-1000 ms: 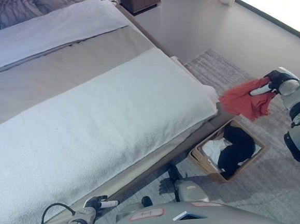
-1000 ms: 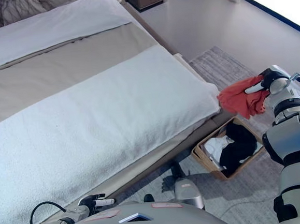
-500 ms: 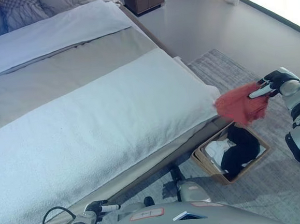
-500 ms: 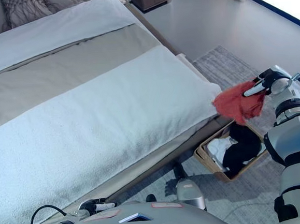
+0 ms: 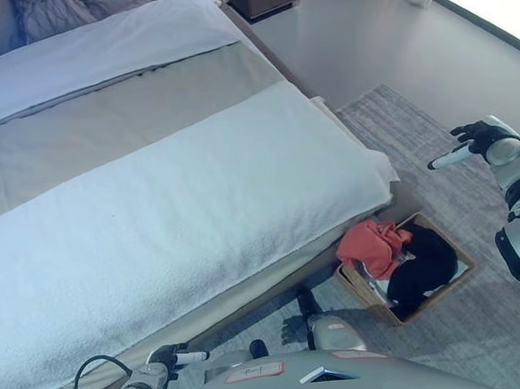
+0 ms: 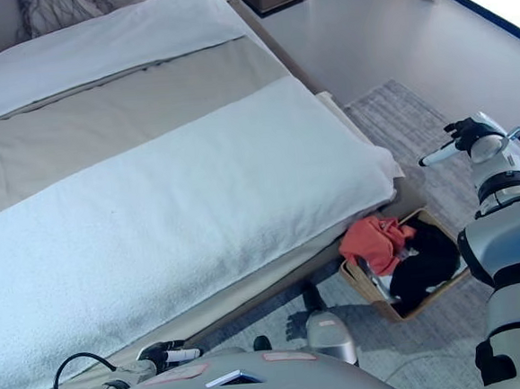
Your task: Put the clothes on the bed into the basket.
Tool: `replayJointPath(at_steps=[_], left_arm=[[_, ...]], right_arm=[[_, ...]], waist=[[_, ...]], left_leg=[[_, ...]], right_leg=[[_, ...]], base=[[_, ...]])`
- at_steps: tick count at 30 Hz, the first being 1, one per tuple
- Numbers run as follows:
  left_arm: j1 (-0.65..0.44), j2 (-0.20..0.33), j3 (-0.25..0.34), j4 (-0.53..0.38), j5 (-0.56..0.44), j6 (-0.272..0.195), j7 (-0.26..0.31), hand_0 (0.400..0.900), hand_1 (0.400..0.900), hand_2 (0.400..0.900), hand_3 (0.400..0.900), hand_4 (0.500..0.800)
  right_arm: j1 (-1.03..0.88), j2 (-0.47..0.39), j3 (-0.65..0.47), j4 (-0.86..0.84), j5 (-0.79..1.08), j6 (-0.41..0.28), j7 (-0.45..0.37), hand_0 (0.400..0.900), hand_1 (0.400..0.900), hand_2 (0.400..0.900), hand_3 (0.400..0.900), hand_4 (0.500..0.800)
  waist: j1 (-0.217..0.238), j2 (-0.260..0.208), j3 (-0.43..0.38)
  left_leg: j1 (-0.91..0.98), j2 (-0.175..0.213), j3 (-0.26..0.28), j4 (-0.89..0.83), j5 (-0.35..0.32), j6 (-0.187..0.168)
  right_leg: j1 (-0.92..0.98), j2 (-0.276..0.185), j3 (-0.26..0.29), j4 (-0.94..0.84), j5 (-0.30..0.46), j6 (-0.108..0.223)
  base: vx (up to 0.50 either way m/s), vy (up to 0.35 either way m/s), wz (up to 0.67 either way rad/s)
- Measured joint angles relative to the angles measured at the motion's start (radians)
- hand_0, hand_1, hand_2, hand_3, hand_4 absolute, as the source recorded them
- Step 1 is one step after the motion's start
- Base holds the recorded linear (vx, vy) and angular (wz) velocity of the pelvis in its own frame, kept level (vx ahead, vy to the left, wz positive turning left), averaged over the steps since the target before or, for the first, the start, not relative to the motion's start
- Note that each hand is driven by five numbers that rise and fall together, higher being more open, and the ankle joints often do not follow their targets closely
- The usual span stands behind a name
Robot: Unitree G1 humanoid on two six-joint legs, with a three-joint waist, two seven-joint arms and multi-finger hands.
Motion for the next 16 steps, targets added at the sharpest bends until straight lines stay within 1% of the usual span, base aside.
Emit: replayJointPath(at_steps=[8, 16], left_arm=[[-0.001, 0.000, 0.000, 0.000, 0.004, 0.000, 0.000, 0.900, 0.900, 0.900, 0.900, 0.800], [-0.007, -0.001, 0.000, -0.002, 0.007, 0.000, 0.000, 0.900, 0.900, 0.900, 0.900, 0.800]], right_arm=[[0.000, 0.000, 0.000, 0.000, 0.000, 0.001, 0.000, 0.900, 0.900, 0.900, 0.900, 0.800], [0.000, 0.000, -0.001, 0.000, 0.000, 0.001, 0.000, 0.900, 0.900, 0.900, 0.900, 0.800]], waist=[[0.004, 0.010, 0.006], [0.006, 0.010, 0.006]], left_leg=[[-0.004, -0.001, -0.018, 0.000, 0.000, 0.000], [-0.005, 0.000, -0.044, 0.000, 0.000, 0.000]], right_leg=[[0.003, -0.007, -0.012, -0.001, 0.000, 0.000], [0.012, -0.013, -0.042, 0.002, 0.004, -0.001]], base=[[-0.01, -0.009, 0.11], [0.00, -0.011, 0.10]])
